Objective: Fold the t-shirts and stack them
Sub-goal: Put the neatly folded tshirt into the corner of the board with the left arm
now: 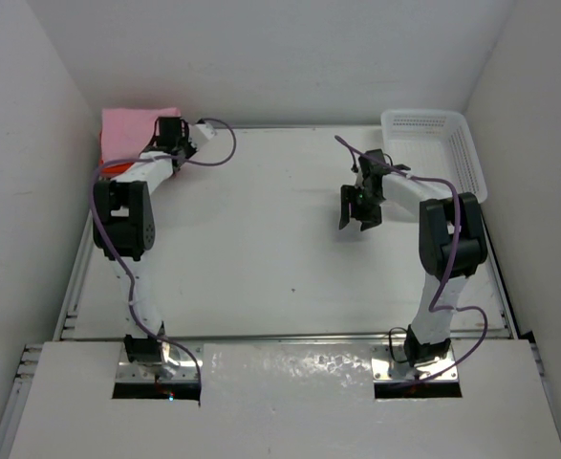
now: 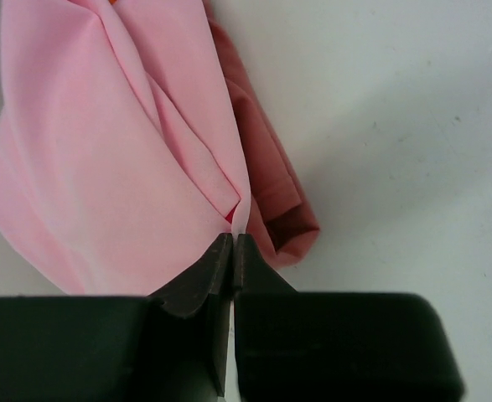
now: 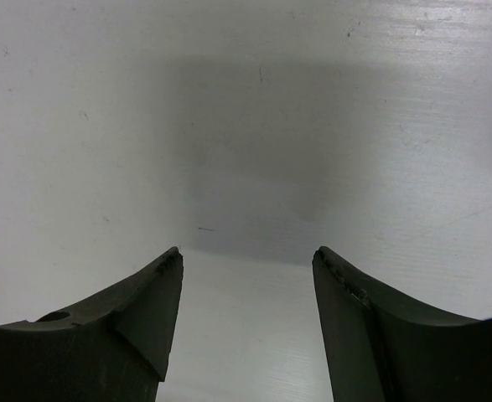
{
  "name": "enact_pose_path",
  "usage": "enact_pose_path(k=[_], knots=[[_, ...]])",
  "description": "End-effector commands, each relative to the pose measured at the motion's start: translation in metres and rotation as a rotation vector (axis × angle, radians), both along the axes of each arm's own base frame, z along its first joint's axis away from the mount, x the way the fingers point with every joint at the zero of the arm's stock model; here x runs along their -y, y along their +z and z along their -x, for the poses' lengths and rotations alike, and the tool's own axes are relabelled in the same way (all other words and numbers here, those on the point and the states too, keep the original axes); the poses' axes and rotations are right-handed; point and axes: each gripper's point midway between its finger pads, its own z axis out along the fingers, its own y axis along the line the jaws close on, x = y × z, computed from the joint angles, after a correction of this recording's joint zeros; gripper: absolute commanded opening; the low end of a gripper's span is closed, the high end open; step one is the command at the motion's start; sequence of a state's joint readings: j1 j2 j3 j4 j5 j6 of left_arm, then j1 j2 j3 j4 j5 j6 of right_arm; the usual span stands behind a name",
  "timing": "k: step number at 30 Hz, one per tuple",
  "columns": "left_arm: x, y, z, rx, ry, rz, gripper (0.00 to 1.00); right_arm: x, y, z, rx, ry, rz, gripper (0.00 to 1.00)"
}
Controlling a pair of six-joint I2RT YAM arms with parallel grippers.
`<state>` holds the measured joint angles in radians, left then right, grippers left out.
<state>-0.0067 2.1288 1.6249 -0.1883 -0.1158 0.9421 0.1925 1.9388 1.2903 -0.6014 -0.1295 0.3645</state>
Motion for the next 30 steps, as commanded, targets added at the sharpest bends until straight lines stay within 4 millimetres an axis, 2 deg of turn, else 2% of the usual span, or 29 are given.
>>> enact_pose_path(k=[1, 4, 6, 7, 8, 9, 10, 11, 12, 14, 15, 16, 17, 19, 21, 23, 24, 25, 26, 27, 28, 29, 30], knots=[[-0.005, -0.003, 0.008, -0.038, -0.001, -0.017, 0.00, 0.001, 0.019, -0.007, 0.060, 0.014, 0.012, 0.62], [-0.003, -0.013, 0.015, -0.078, -0.012, -0.010, 0.00, 0.002, 0.019, -0.007, 0.058, 0.014, 0.014, 0.62], [0.000, -0.015, 0.017, -0.095, -0.024, 0.005, 0.11, 0.002, 0.018, -0.007, 0.055, 0.014, 0.015, 0.62], [0.002, -0.015, 0.018, -0.101, -0.028, 0.015, 0.23, 0.002, 0.019, -0.007, 0.056, 0.014, 0.016, 0.62], [0.005, -0.012, 0.016, -0.095, -0.034, 0.031, 0.51, 0.002, 0.019, -0.007, 0.057, 0.014, 0.016, 0.62], [0.007, -0.010, 0.019, -0.113, -0.040, 0.043, 0.72, 0.003, 0.019, -0.007, 0.056, 0.013, 0.018, 0.62], [0.013, 0.000, 0.014, -0.100, -0.056, 0.072, 0.90, 0.002, 0.020, -0.008, 0.058, 0.014, 0.019, 0.62], [0.016, 0.007, 0.014, -0.098, -0.062, 0.089, 0.97, 0.002, 0.021, -0.008, 0.060, 0.013, 0.020, 0.62], [0.022, 0.016, 0.017, -0.101, -0.077, 0.120, 0.98, 0.003, 0.021, -0.008, 0.058, 0.013, 0.022, 0.62], [0.039, 0.049, 0.010, -0.051, -0.123, 0.205, 0.98, 0.002, 0.023, -0.009, 0.063, 0.011, 0.021, 0.62], [0.044, 0.067, 0.006, -0.014, -0.134, 0.236, 0.98, 0.002, 0.023, -0.010, 0.062, 0.011, 0.017, 0.62], [0.052, 0.094, -0.003, 0.046, -0.140, 0.293, 0.98, 0.001, 0.023, -0.010, 0.061, 0.010, 0.016, 0.62], [0.042, 0.105, -0.008, 0.074, -0.113, 0.316, 0.98, 0.001, 0.022, -0.011, 0.063, 0.006, 0.014, 0.62], [0.038, 0.133, -0.019, 0.148, -0.073, 0.360, 0.97, 0.000, 0.022, -0.011, 0.065, 0.002, 0.009, 0.62], [0.031, 0.144, -0.032, 0.216, -0.025, 0.372, 0.95, 0.000, 0.022, -0.010, 0.065, -0.002, 0.007, 0.62], [0.012, 0.153, -0.045, 0.288, 0.070, 0.340, 0.92, 0.000, 0.024, -0.011, 0.070, -0.002, 0.005, 0.62], [-0.003, 0.156, -0.056, 0.324, 0.140, 0.365, 0.86, 0.000, 0.025, -0.010, 0.069, 0.000, 0.009, 0.62], [-0.017, 0.153, -0.060, 0.331, 0.196, 0.381, 0.63, 0.001, 0.028, -0.011, 0.075, 0.000, 0.013, 0.62], [-0.029, 0.137, -0.068, 0.321, 0.244, 0.408, 0.49, 0.003, 0.029, -0.010, 0.074, 0.002, 0.019, 0.62], [-0.056, 0.148, -0.071, 0.368, 0.314, 0.462, 0.38, 0.004, 0.031, -0.012, 0.081, 0.001, 0.023, 0.62], [-0.068, 0.143, -0.072, 0.370, 0.341, 0.481, 0.29, 0.004, 0.032, -0.012, 0.085, 0.002, 0.025, 0.62], [-0.087, 0.134, -0.072, 0.375, 0.374, 0.483, 0.28, 0.005, 0.035, -0.013, 0.093, 0.000, 0.029, 0.62], [-0.097, 0.122, -0.069, 0.363, 0.408, 0.470, 0.25, 0.006, 0.035, -0.013, 0.093, -0.002, 0.033, 0.62]])
